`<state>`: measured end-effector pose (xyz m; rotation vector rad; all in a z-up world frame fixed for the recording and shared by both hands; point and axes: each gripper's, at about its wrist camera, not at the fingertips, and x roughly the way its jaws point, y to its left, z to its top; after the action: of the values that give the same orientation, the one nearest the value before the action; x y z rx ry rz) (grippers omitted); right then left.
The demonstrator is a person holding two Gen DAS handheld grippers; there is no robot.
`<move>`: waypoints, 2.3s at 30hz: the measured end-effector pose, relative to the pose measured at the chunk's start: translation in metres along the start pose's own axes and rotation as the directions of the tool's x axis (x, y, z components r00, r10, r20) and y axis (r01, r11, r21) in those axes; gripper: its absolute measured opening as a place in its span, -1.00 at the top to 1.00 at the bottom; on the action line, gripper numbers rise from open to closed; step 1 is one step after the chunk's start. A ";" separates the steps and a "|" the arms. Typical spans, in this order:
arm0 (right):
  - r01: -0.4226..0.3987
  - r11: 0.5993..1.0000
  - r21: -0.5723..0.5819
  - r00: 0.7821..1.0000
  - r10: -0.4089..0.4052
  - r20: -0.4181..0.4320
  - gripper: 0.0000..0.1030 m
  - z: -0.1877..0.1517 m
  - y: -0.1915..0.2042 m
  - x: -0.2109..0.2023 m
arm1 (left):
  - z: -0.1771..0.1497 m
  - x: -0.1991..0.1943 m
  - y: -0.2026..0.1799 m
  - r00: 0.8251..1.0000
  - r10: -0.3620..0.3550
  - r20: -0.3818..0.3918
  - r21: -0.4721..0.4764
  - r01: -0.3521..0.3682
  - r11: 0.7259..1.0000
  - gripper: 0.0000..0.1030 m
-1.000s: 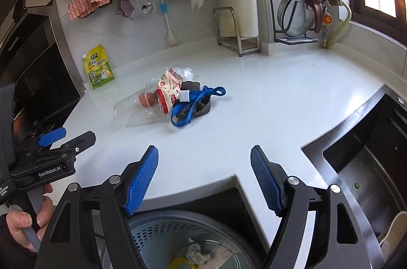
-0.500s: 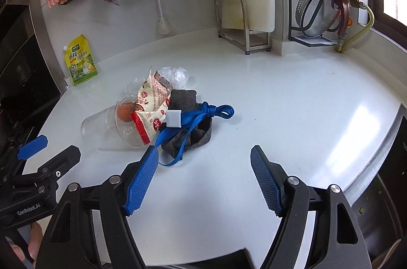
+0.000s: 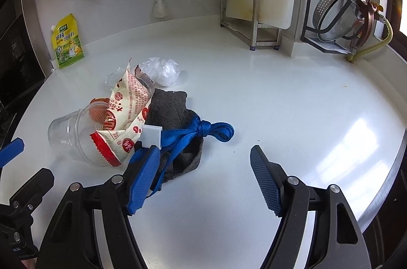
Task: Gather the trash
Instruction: 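Close the right gripper on the white buckle of the blue strap, then close the left gripper on the rim of the clear plastic cup while the right gripper holds the strap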
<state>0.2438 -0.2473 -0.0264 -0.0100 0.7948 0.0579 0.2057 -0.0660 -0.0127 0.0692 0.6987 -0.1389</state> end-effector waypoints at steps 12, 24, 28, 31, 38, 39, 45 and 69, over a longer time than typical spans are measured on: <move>-0.102 0.992 -0.072 0.995 0.102 -0.007 0.88 -0.001 0.004 0.005 | 0.002 0.007 -0.016 1.000 0.006 -0.011 -0.013 -0.006 1.000 -0.88; -0.237 0.969 0.064 0.969 0.232 0.082 0.98 0.007 -0.034 -0.012 | 0.012 0.011 -0.035 1.000 -0.001 0.010 -0.039 0.001 0.999 -0.88; -0.257 0.962 0.094 0.965 0.251 0.072 0.98 0.004 -0.041 -0.006 | 0.015 0.012 -0.041 0.999 0.029 0.032 -0.041 -0.028 0.999 -0.88; -0.273 0.957 0.098 0.960 0.266 0.082 0.98 0.005 -0.044 -0.007 | 0.017 0.018 -0.044 0.997 0.070 0.034 -0.042 -0.068 0.997 -0.88; -0.295 0.947 0.123 0.955 0.287 0.077 0.98 0.004 -0.048 -0.004 | 0.019 0.028 -0.044 0.986 0.165 0.032 -0.061 -0.163 0.985 -0.88; -0.297 0.947 0.125 0.954 0.289 0.080 0.98 0.005 -0.049 -0.004 | 0.019 0.029 -0.045 0.983 0.181 0.033 -0.057 -0.179 0.982 -0.88; -0.311 0.941 0.135 0.950 0.304 0.075 0.98 0.004 -0.050 -0.002 | 0.022 0.036 -0.051 0.952 0.304 0.030 -0.035 -0.303 0.952 -0.88; -0.340 0.927 0.161 0.940 0.330 0.087 0.98 0.006 -0.057 -0.004 | 0.017 0.040 -0.022 0.944 0.326 -0.038 -0.115 -0.329 0.937 -0.06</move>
<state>0.2486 -0.3040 -0.0206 0.2935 0.7342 0.3118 0.2430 -0.0939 -0.0259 0.0706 0.7035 0.2246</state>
